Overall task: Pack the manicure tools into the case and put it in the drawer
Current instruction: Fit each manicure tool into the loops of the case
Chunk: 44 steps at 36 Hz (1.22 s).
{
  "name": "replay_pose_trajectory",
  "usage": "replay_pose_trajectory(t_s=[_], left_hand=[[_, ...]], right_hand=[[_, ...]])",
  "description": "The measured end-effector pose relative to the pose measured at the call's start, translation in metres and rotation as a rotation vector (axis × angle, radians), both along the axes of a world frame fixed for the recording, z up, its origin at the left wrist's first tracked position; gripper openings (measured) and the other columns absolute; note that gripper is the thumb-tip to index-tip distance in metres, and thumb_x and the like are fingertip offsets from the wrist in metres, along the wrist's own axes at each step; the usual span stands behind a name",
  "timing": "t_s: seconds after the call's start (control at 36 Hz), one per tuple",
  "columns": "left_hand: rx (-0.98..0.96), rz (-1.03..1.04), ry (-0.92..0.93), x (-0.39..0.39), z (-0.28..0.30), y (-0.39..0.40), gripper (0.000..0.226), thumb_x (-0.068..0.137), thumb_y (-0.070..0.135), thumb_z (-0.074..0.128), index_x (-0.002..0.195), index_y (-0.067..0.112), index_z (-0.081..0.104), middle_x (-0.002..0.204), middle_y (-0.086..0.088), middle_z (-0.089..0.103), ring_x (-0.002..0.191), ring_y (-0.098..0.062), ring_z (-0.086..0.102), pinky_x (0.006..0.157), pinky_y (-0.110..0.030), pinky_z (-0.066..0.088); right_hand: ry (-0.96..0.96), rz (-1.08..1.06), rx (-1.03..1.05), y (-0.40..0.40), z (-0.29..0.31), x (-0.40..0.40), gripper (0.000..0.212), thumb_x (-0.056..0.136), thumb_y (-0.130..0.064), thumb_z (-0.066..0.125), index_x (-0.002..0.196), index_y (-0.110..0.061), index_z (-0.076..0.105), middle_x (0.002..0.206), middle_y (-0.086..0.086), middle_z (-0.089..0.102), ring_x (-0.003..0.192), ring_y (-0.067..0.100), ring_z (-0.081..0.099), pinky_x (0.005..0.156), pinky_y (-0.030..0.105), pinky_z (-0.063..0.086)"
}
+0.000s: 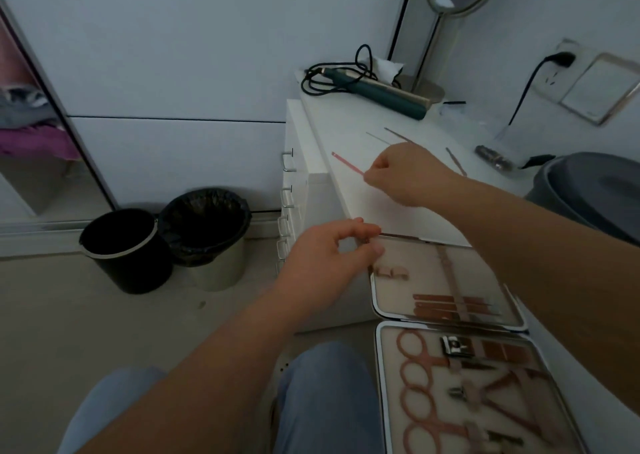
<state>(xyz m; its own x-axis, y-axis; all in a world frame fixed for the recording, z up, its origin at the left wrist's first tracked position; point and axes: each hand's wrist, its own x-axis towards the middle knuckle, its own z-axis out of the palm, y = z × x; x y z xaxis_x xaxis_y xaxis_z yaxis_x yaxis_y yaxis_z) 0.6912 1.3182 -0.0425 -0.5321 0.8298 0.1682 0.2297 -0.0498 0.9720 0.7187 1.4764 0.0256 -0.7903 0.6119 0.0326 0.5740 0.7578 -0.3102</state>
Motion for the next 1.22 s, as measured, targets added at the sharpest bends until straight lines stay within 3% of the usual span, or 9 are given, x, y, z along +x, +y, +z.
replay_pose_trajectory(t_s=[0.08,0.17,0.36,0.44,0.64,0.81,0.92,1.08,1.22], left_hand=[[0.01,0.013,-0.147,-0.007,0.013,-0.001,0.018,0.073,0.031,0.071,0.09,0.034,0.066,0.094,0.014,0.071,0.092,-0.001,0.063,0.088,-0.025,0.047],[0.015,0.087,-0.173,-0.011,0.025,-0.004,0.027,0.073,0.038,0.069,0.098,0.031,0.063,0.099,0.008,0.07,0.092,-0.004,0.064,0.085,-0.028,0.046],[0.04,0.054,-0.046,0.008,0.041,-0.01,0.013,0.08,0.028,0.064,0.071,0.019,0.07,0.06,0.009,0.068,0.057,0.003,0.058,0.056,-0.008,0.044],[0.03,0.045,-0.01,0.018,0.039,-0.011,0.016,0.079,0.025,0.065,0.064,0.018,0.069,0.055,0.01,0.066,0.053,0.005,0.055,0.055,-0.005,0.041],[-0.027,0.128,0.227,0.037,0.025,-0.009,0.024,0.077,0.032,0.065,0.054,0.027,0.062,0.049,0.018,0.058,0.047,0.004,0.048,0.048,-0.005,0.036],[-0.08,0.086,0.486,0.051,0.025,-0.005,0.02,0.077,0.042,0.061,0.058,0.037,0.056,0.069,0.016,0.057,0.072,0.006,0.051,0.063,-0.008,0.036],[-0.1,0.049,0.536,0.055,0.027,-0.001,0.009,0.079,0.037,0.061,0.072,0.033,0.066,0.077,0.016,0.061,0.079,0.0,0.056,0.074,-0.026,0.046],[-0.14,0.021,0.639,0.053,0.027,0.001,0.011,0.08,0.035,0.059,0.084,0.032,0.068,0.073,0.022,0.055,0.078,0.004,0.051,0.073,-0.019,0.04],[-0.156,-0.03,0.704,0.055,0.027,0.003,0.012,0.08,0.031,0.059,0.088,0.03,0.068,0.088,0.015,0.064,0.088,-0.003,0.053,0.089,-0.038,0.042]], right_hand=[[0.076,0.038,-0.013,-0.016,0.01,0.038,0.028,0.083,-0.029,0.055,0.076,-0.005,0.067,0.073,0.009,0.066,0.066,0.018,0.061,0.057,0.026,0.045],[0.128,0.079,-0.089,-0.034,0.014,0.077,0.016,0.084,-0.032,0.056,0.073,-0.024,0.064,0.071,-0.003,0.066,0.055,-0.001,0.055,0.05,0.015,0.037],[0.181,0.107,-0.176,-0.059,0.013,0.131,0.012,0.068,-0.041,0.051,0.067,-0.032,0.059,0.064,-0.016,0.063,0.065,-0.008,0.056,0.052,0.01,0.045],[0.236,0.089,-0.215,-0.056,0.009,0.143,0.008,0.075,-0.032,0.058,0.067,-0.03,0.061,0.071,-0.027,0.063,0.063,-0.008,0.056,0.053,0.003,0.041],[0.374,0.013,-0.331,-0.051,0.001,0.166,0.01,0.068,-0.038,0.062,0.076,-0.032,0.06,0.072,-0.022,0.067,0.061,-0.006,0.061,0.05,0.001,0.041],[0.445,-0.14,-0.369,-0.041,-0.012,0.182,0.003,0.076,-0.029,0.065,0.077,-0.031,0.063,0.072,-0.02,0.067,0.064,-0.007,0.06,0.049,-0.001,0.04],[0.491,-0.195,-0.393,-0.036,-0.017,0.192,0.007,0.078,-0.021,0.067,0.073,-0.026,0.065,0.061,-0.02,0.066,0.053,-0.009,0.057,0.047,0.003,0.04],[0.431,-0.309,-0.308,-0.024,-0.024,0.21,0.012,0.078,-0.022,0.069,0.069,-0.029,0.064,0.064,-0.011,0.065,0.055,-0.009,0.055,0.055,0.016,0.036],[0.406,-0.342,-0.318,-0.018,-0.027,0.217,0.009,0.076,-0.022,0.071,0.07,-0.027,0.065,0.066,-0.009,0.066,0.052,-0.01,0.054,0.056,0.019,0.035]])
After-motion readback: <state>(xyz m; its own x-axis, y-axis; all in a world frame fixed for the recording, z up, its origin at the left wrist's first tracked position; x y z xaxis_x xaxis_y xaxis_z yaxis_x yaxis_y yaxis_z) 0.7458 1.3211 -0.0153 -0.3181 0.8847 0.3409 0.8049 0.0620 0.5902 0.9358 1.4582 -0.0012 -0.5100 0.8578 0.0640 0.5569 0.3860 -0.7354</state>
